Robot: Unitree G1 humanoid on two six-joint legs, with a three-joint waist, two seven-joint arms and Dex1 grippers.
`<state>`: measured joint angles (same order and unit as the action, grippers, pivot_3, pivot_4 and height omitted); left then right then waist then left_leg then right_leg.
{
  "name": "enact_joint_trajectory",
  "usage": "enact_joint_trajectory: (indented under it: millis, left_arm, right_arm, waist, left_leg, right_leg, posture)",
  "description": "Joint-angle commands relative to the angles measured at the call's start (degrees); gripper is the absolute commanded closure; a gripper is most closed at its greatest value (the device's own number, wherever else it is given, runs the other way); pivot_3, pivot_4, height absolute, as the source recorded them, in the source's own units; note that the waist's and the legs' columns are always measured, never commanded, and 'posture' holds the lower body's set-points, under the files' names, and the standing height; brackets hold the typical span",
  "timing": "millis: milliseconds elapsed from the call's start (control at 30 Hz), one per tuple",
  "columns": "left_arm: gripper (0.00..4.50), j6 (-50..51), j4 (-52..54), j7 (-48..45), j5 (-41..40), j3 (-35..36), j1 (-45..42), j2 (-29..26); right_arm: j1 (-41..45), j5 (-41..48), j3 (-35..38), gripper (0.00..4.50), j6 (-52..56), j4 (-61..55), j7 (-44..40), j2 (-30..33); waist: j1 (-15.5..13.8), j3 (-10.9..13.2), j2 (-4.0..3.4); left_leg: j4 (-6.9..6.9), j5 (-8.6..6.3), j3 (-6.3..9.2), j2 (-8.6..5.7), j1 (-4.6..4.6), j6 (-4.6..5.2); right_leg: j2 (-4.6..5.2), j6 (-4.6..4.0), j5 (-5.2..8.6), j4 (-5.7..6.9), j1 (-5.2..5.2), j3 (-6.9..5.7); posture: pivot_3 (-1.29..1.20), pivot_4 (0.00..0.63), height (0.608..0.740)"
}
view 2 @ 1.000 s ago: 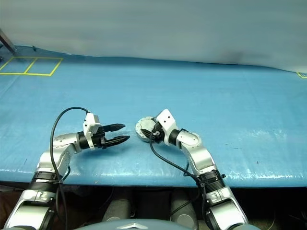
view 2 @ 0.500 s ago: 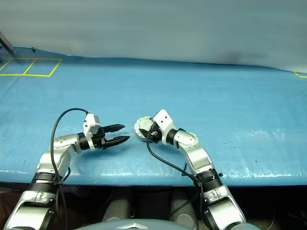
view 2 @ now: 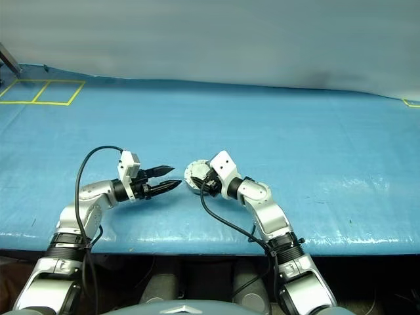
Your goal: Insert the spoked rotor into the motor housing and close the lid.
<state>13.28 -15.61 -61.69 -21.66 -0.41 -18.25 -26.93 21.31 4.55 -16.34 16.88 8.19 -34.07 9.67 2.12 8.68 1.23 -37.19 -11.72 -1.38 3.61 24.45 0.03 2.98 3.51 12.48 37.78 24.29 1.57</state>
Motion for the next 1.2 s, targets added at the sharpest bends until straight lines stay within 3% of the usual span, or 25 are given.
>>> enact_joint_trajectory:
  millis: [33,133,233,500,1200]
  left_arm:
    - [1.23,0.07,1.44,0.31,-1.23,1.21,-1.23,0.56]
    - [1.23,0.89,0.6,1.51,-1.12,0.89,-2.28,1.8]
    - [1.81,1.1,-0.64,2.46,-0.33,0.58,-3.3,2.84]
    - [4.47,-1.24,-3.79,2.12,1.88,-0.92,-5.54,4.5]
    - [4.47,-5.55,-11.49,0.16,7.58,-4.76,-7.07,5.16]
  right_arm:
    - [-1.07,-1.77,-0.83,1.49,2.02,3.22,0.21,0.95]
    - [-1.38,-1.59,-1.0,1.49,2.18,2.68,-0.06,1.06]
    - [-1.6,-1.75,-1.34,1.49,2.21,2.25,-0.18,1.22]
    - [-1.78,-1.86,-1.01,1.49,2.28,1.49,0.62,1.65]
    - [-2.12,-1.22,-1.19,1.49,2.44,-0.76,0.81,1.34]
  waist:
    - [-0.01,-0.01,0.0]
    - [-0.04,-0.02,-0.01]
    - [-0.07,-0.03,0.02]
    - [-0.08,-0.04,0.01]
    - [-0.44,-0.07,0.01]
  left_leg:
    - [0.0,0.0,0.0,0.0,-0.01,0.0]
    - [-0.01,0.0,0.01,0.0,-0.02,0.0]
    - [-0.03,0.0,0.01,-0.01,-0.02,0.0]
    - [0.02,0.0,0.01,-0.02,-0.01,0.0]
    - [0.02,0.0,0.04,-0.03,0.0,0.0]
  right_leg:
    - [0.0,0.0,0.0,0.01,0.0,0.0]
    - [0.0,0.0,0.0,0.02,-0.02,0.0]
    - [0.0,0.0,0.0,0.01,-0.04,0.0]
    - [-0.01,0.0,0.0,-0.02,-0.03,0.0]
    - [0.0,0.0,0.01,-0.04,-0.04,-0.01]
  posture:
    - [0.0,0.15,0.74]
    - [0.0,0.15,0.74]
    - [0.0,0.15,0.74]
    - [0.0,0.15,0.74]
    - [0.0,0.15,0.74]
